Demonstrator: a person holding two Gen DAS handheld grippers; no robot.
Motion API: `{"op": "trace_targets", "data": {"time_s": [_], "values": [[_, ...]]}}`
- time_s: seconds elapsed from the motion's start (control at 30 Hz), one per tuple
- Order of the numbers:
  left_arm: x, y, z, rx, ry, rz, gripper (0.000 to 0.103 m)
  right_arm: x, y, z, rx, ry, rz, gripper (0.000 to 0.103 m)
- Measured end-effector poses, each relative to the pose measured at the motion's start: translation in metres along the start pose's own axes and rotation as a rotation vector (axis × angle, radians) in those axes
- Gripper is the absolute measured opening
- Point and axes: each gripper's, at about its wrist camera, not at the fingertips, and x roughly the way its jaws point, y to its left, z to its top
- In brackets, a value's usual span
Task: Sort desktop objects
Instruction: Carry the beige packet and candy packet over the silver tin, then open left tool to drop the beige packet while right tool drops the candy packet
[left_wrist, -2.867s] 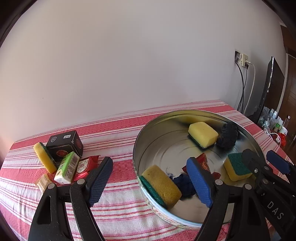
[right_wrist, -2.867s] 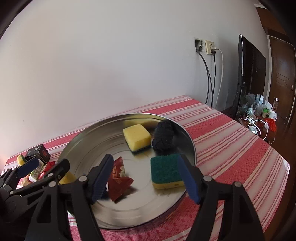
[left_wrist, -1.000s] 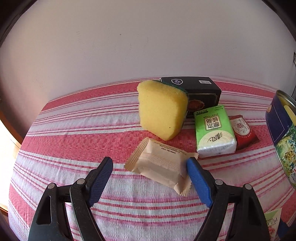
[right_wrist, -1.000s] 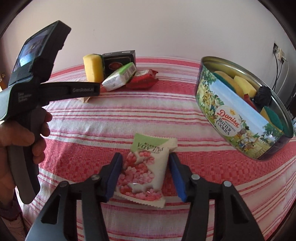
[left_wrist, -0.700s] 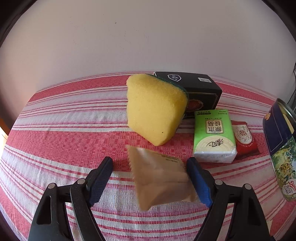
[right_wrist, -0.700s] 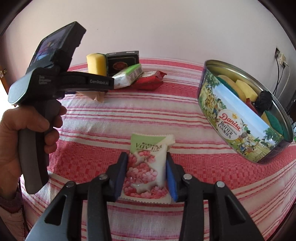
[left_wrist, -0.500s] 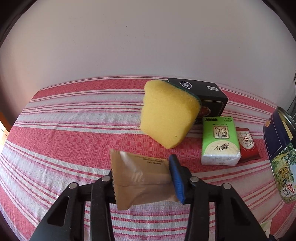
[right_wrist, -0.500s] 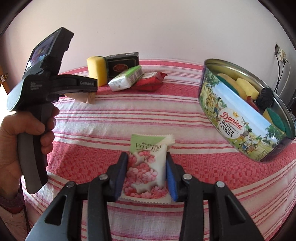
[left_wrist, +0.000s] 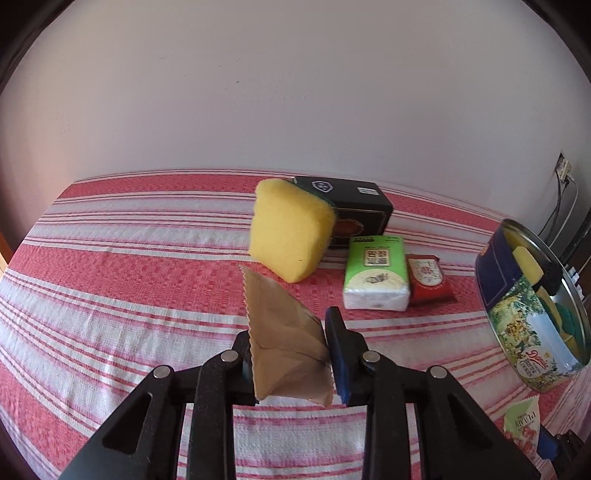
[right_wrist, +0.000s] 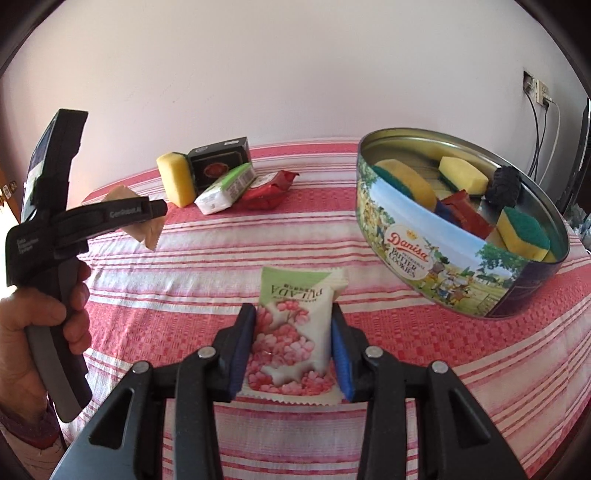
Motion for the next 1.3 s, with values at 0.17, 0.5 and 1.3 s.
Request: {"op": "trace_targets", "data": {"time_s": [0.17,0.5,1.3], "values": [[-0.01,-0.02,0.006,0.039,-0.039,-0.095,0.031,-0.017,-0.023,0.001,0.032,-0.036,-0.033,0.039],[-0.043,-0.099,0.02,0.176,-0.105,-0.217,0.031,-0.055,-0.105,0.026,0.148,-0.176,-0.206,0.039],[0.021,-0.253,0.06,0.293,-0.086,-0.21,0.032,-0.011,-0.228,0.091,0.277,-0.192,-0.308,0.045]]}}
